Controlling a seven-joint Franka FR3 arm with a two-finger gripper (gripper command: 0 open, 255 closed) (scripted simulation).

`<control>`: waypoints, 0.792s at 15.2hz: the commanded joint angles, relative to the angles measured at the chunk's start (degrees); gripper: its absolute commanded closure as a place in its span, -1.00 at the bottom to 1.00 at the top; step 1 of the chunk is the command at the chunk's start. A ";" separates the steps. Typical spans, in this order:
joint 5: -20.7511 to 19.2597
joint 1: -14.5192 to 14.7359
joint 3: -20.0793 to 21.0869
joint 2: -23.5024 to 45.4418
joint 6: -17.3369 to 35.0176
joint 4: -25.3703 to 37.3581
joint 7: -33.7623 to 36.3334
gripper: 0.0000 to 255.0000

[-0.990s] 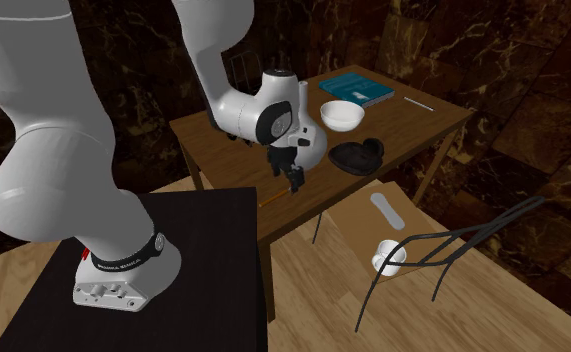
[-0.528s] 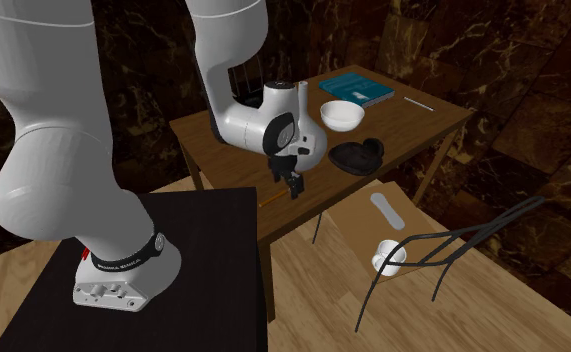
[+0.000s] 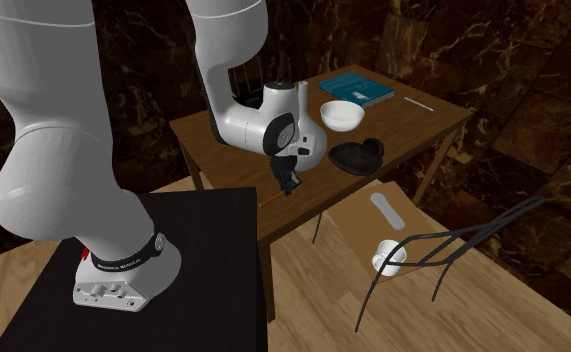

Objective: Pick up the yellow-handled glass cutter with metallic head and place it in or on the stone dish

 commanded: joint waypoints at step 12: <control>5.71 -3.99 5.20 -5.06 -3.56 -1.48 -4.58 1.00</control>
